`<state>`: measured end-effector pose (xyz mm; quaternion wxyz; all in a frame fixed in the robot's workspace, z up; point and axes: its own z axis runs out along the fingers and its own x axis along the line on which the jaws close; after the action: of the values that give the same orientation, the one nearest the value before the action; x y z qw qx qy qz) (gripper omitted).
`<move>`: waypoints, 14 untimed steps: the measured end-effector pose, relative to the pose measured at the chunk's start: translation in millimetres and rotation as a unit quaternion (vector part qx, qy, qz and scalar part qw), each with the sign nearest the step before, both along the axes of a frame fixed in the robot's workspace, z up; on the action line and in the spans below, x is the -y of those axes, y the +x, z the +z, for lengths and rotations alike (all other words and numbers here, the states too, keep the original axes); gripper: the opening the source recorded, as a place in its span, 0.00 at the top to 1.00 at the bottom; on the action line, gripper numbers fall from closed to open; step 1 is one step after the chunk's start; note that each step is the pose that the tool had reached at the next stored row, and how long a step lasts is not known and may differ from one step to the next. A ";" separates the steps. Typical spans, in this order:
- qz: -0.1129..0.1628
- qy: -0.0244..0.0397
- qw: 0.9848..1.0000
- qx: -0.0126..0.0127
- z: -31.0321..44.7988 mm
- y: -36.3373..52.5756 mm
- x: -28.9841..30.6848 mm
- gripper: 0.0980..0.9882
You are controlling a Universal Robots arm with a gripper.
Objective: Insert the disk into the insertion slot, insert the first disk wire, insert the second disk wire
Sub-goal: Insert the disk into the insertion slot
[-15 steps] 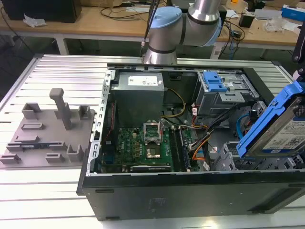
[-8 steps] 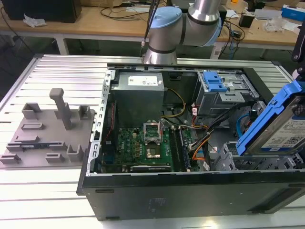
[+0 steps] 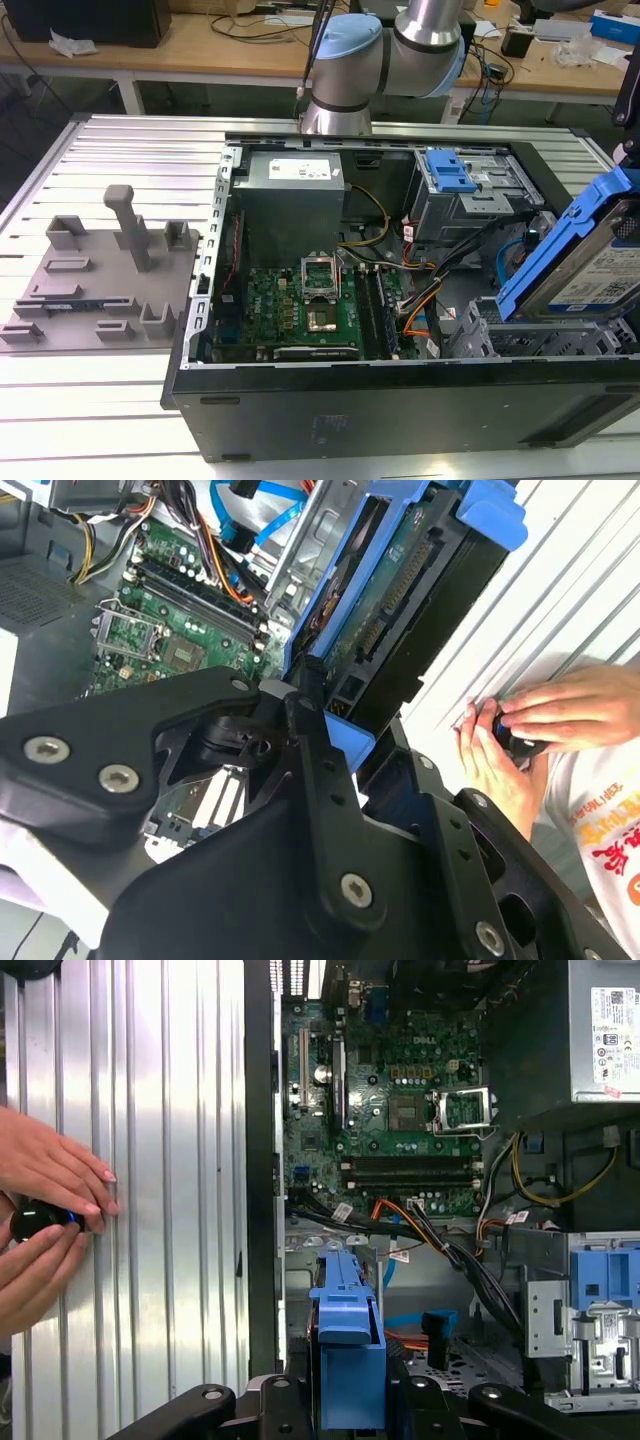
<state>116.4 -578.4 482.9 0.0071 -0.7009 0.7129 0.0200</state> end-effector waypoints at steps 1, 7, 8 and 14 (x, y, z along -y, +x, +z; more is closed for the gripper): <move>0.000 0.000 1.000 0.002 -0.1 -0.1 0.0 0.70; 0.000 0.000 1.000 0.003 -0.5 -0.7 0.0 0.70; 0.000 0.000 1.000 0.003 -0.5 -0.7 0.0 0.70; 0.000 0.000 1.000 0.003 -1.0 -1.9 -3.4 0.70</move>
<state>114.5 -575.0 481.9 0.0089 -0.7010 0.7129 0.0182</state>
